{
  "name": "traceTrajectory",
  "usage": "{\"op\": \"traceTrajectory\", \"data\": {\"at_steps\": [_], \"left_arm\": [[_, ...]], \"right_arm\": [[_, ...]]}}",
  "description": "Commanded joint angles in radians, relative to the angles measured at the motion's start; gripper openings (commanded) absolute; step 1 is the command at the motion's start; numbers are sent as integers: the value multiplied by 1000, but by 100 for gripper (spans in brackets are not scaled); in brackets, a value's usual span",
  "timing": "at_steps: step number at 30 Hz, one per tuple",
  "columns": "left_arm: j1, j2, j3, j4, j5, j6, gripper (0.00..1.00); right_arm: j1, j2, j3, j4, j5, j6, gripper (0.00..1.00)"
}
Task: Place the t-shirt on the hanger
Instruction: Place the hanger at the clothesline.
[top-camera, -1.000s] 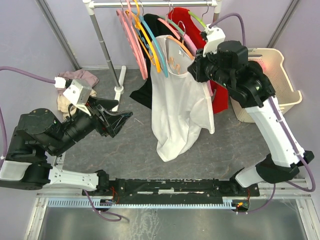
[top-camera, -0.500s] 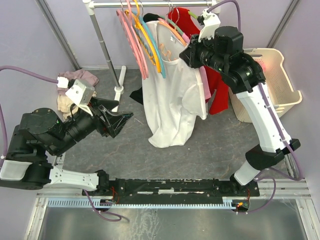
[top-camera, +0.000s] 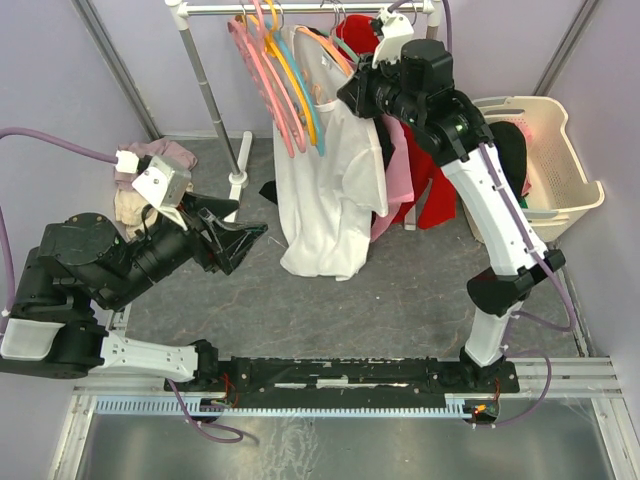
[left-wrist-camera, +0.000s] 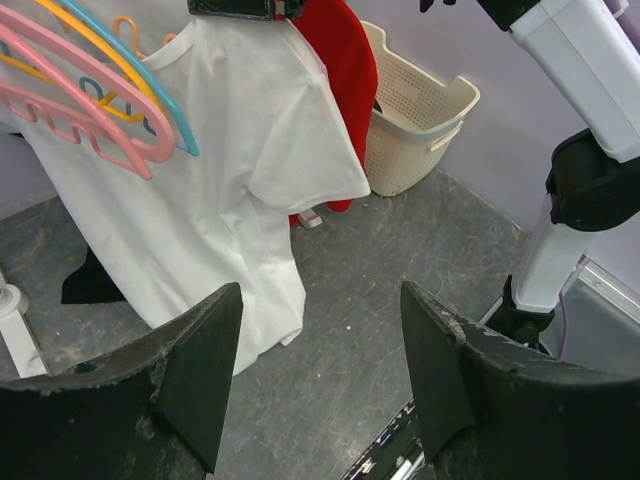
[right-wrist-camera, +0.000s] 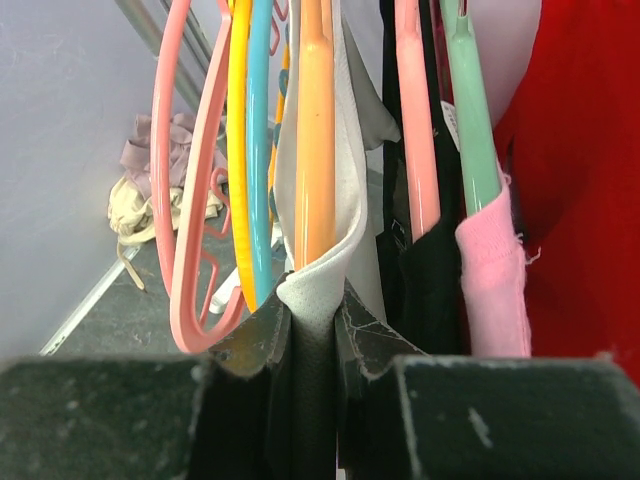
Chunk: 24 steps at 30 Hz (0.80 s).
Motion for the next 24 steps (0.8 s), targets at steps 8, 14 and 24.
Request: {"op": "traceTrajectory", "data": {"at_steps": [8, 14, 24], "left_arm": [[1, 17, 31, -11, 15, -73, 70], [2, 28, 46, -24, 21, -76, 70], [2, 39, 59, -32, 25, -79, 70]], "right_arm": [[-4, 65, 105, 254, 3, 25, 1], [-7, 131, 180, 238, -1, 27, 1], [-18, 167, 171, 231, -18, 37, 1]]}}
